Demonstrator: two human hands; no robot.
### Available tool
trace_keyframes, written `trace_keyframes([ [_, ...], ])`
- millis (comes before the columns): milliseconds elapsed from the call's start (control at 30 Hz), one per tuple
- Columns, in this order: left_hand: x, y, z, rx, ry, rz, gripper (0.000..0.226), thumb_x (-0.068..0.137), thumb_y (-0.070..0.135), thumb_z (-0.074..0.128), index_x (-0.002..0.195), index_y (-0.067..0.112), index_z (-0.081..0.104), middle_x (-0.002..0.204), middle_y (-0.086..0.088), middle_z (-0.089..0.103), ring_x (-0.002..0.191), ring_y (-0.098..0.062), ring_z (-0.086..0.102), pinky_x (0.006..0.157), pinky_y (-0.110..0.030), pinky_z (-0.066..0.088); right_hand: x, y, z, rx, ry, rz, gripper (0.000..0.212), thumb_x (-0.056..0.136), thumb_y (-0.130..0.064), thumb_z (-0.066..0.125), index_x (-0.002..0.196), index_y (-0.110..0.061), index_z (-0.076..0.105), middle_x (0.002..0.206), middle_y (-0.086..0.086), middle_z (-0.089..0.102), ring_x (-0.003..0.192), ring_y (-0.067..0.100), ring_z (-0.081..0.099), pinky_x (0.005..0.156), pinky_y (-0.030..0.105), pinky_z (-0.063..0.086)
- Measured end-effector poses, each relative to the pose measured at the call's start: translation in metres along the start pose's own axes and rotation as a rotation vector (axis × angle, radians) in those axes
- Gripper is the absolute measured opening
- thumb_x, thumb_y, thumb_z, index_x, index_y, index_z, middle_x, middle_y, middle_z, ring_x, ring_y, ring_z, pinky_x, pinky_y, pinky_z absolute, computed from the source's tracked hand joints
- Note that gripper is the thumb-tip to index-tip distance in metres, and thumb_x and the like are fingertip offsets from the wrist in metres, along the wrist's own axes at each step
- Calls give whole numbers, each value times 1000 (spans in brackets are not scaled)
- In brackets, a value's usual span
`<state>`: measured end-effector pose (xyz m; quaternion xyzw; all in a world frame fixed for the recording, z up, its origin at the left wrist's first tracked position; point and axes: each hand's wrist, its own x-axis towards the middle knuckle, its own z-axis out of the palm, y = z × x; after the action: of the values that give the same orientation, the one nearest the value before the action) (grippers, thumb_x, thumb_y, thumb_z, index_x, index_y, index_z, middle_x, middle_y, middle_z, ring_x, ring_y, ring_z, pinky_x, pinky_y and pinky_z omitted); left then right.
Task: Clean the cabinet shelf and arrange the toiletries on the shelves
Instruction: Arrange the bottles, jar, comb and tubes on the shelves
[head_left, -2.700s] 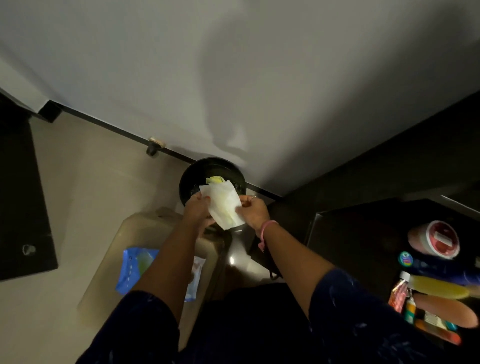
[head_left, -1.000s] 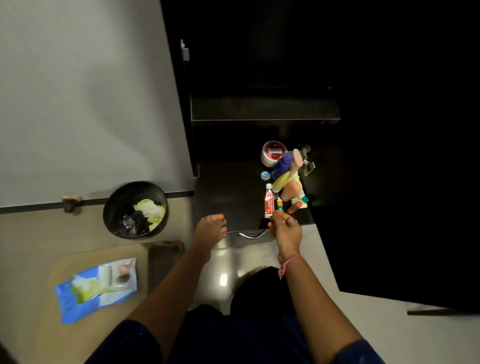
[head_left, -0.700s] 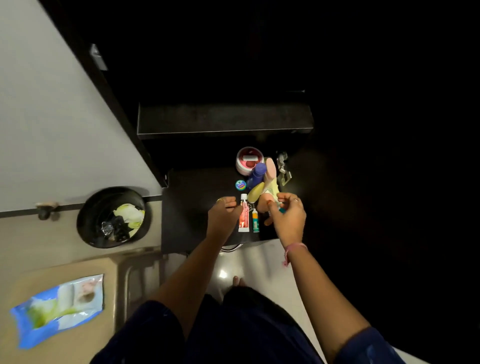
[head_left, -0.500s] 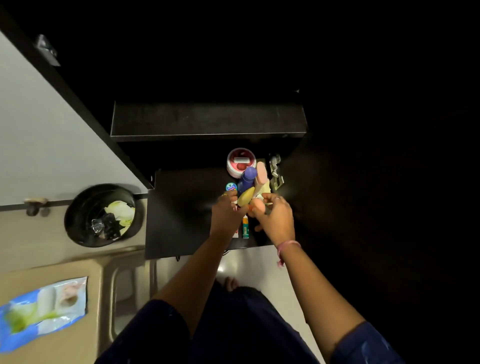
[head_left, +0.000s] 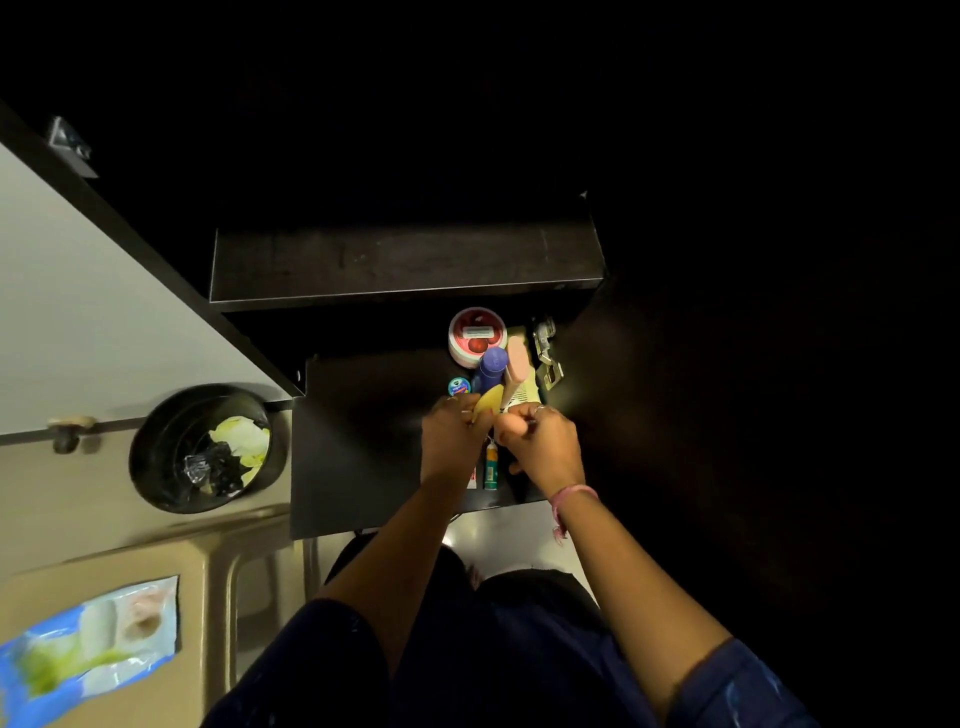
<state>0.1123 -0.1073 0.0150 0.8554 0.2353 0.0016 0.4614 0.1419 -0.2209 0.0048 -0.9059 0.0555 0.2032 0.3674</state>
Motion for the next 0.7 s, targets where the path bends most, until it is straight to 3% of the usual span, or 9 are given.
trace_keyframes([
  [100, -2, -1, -4, 49, -2, 21, 20, 89, 21, 59, 92, 4, 69, 87, -14, 69, 81, -23, 65, 65, -20, 37, -6, -11, -7, -49, -31, -25, 15, 74, -26, 68, 88, -23, 69, 91, 9, 69, 76, 31, 68, 66, 48, 58],
  [233, -6, 1, -14, 35, 11, 40, 25, 86, 24, 61, 97, 3, 69, 90, -15, 69, 80, -23, 67, 74, -33, 54, -22, -29, -23, -77, -31, -64, 18, 77, -20, 69, 95, -22, 70, 97, 7, 67, 79, 28, 68, 70, 47, 58],
  [333, -14, 7, -30, -28, 56, 79, 24, 84, 19, 66, 96, -1, 69, 90, -17, 70, 81, -25, 68, 75, -34, 56, -36, -39, -36, -67, -19, -74, 24, 77, -9, 65, 99, -18, 70, 93, 5, 65, 74, 27, 68, 63, 43, 60],
  [433, -27, 19, -55, -59, 103, 169, 20, 80, 19, 71, 87, 0, 71, 82, -13, 69, 72, -17, 65, 70, -21, 53, -49, -49, -50, -67, 1, -141, 28, 80, -7, 63, 104, -19, 69, 95, 2, 65, 71, 18, 67, 52, 25, 57],
  [500, -36, 31, -76, -118, 138, 202, 19, 79, 20, 73, 89, 4, 72, 84, -7, 68, 68, -3, 60, 65, -5, 46, -57, -60, -59, -82, 47, -216, 29, 79, -11, 66, 106, -21, 68, 100, 1, 68, 81, 12, 63, 58, 11, 47],
  [533, -41, 37, -88, -152, 143, 199, 20, 80, 22, 73, 92, 6, 72, 87, -4, 67, 69, 0, 60, 66, -1, 45, -62, -67, -64, -65, 68, -242, 31, 77, -12, 68, 106, -22, 68, 102, 0, 69, 86, 11, 63, 63, 10, 46],
  [600, -49, 51, -112, -244, 160, 182, 20, 80, 24, 73, 96, 12, 71, 91, 4, 64, 76, 2, 62, 70, 1, 45, -71, -84, -73, 2, 103, -298, 33, 76, -9, 69, 106, -22, 68, 101, -2, 69, 91, 10, 62, 71, 11, 47],
  [700, -55, 68, -148, -318, 241, 231, 16, 79, 23, 73, 94, 24, 67, 91, 12, 61, 84, 4, 62, 78, -4, 49, -83, -115, -85, 76, 163, -385, 34, 76, -11, 70, 108, -21, 66, 96, -6, 65, 88, 4, 59, 63, -2, 42],
])
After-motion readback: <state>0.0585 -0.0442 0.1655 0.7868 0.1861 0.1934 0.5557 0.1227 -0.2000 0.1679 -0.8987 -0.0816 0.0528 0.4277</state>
